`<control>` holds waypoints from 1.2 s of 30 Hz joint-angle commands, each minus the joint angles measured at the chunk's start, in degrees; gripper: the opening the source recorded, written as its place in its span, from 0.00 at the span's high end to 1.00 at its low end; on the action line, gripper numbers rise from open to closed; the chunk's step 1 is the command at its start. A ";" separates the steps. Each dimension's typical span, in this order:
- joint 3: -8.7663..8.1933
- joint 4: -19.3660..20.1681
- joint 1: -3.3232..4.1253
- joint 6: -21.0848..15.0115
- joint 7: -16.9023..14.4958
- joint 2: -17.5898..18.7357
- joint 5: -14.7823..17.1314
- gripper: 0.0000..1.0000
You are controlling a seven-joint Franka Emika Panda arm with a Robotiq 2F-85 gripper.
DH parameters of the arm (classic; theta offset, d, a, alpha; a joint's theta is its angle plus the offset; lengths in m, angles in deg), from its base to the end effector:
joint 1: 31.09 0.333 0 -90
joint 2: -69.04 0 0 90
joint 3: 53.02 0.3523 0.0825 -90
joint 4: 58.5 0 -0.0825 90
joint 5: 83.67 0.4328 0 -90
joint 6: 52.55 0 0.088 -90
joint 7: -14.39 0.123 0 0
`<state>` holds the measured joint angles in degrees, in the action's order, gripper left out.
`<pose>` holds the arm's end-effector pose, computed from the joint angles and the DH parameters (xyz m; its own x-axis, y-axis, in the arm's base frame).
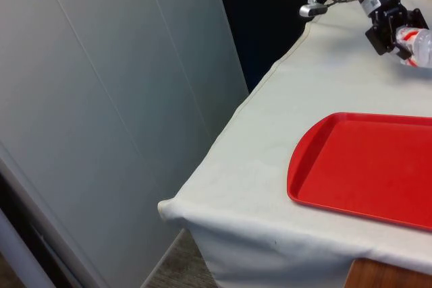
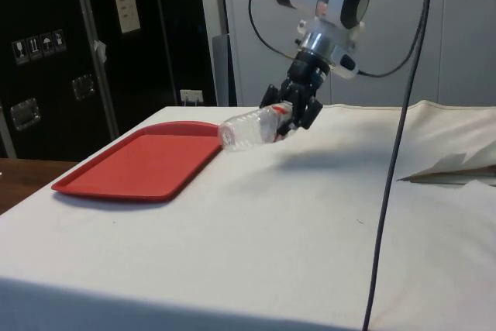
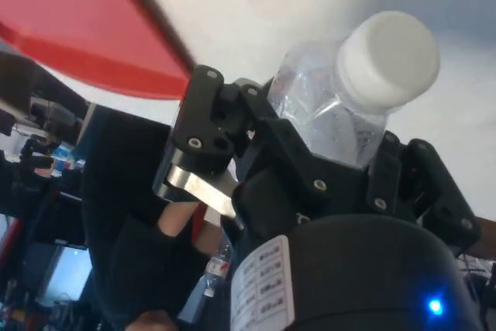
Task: Place the bottle upright on the tray.
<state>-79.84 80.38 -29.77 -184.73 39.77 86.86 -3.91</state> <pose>0.4513 -0.1971 0.1531 -0.3175 -0.7002 -0.6394 -0.8544 0.5037 -0.1273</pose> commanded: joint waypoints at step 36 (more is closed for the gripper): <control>1.78 -4.07 1.43 -3.72 8.25 -5.44 -2.86 1.00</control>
<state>-78.06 76.43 -28.68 -187.77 47.27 81.24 -6.38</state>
